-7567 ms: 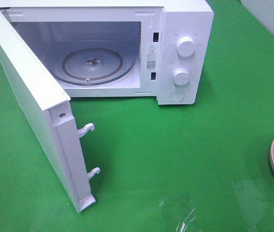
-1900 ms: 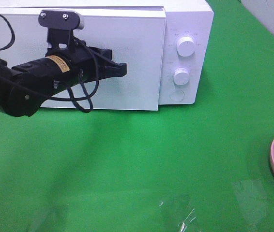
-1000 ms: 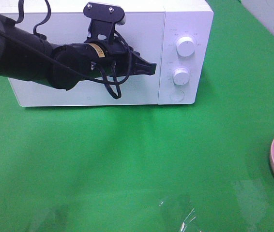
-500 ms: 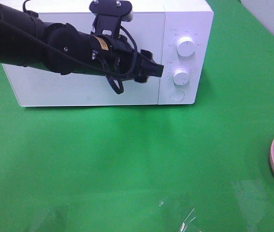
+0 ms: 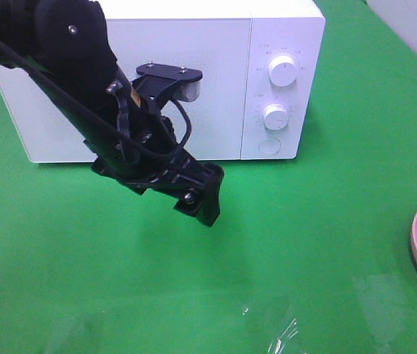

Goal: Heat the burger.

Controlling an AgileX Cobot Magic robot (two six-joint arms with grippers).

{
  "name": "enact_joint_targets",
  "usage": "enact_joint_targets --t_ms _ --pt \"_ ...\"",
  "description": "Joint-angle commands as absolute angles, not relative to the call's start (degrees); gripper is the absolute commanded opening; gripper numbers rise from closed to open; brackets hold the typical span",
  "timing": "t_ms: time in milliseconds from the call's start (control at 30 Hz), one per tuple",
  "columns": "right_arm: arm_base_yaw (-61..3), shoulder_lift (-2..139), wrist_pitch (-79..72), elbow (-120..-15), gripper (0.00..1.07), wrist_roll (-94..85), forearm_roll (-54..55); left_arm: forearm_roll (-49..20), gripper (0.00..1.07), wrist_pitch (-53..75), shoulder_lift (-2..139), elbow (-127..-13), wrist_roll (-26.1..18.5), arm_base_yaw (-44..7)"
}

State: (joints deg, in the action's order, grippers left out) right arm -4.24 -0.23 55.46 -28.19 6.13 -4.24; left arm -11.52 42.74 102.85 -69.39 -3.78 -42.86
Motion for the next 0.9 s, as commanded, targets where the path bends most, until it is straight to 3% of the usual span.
enact_joint_targets --t_ms 33,133,267,367,433,600,633,900 --pt "-3.95 -1.72 55.12 -28.02 0.76 5.61 -4.24 -13.46 0.99 53.17 100.15 -69.96 -1.72 -42.63" --pt "-3.95 -1.72 55.12 -28.02 0.76 5.61 -4.24 -13.46 0.99 54.77 99.92 -69.96 -1.38 -42.17" --pt "-3.95 -1.72 55.12 -28.02 0.76 5.61 -4.24 -13.29 0.99 59.99 97.63 -69.90 -0.34 -37.07" --pt "-3.95 -1.72 55.12 -28.02 0.76 5.61 -4.24 -13.29 0.99 60.85 97.12 -69.90 0.00 -35.98" --pt "-3.95 -1.72 55.12 -28.02 0.76 5.61 -4.24 -12.78 0.99 63.88 94.19 -69.90 0.57 -30.88" --pt "-3.95 -1.72 55.12 -28.02 0.76 5.61 -4.24 -12.83 0.99 66.18 91.73 -69.27 0.57 -26.70" --pt "-3.95 -1.72 55.12 -28.02 0.76 5.61 -4.24 -12.78 0.99 67.21 88.87 -67.27 0.34 -22.06" --pt "-3.95 -1.72 55.12 -28.02 0.76 5.61 -4.24 -12.83 0.99 67.84 79.87 -60.85 -1.09 -10.03"
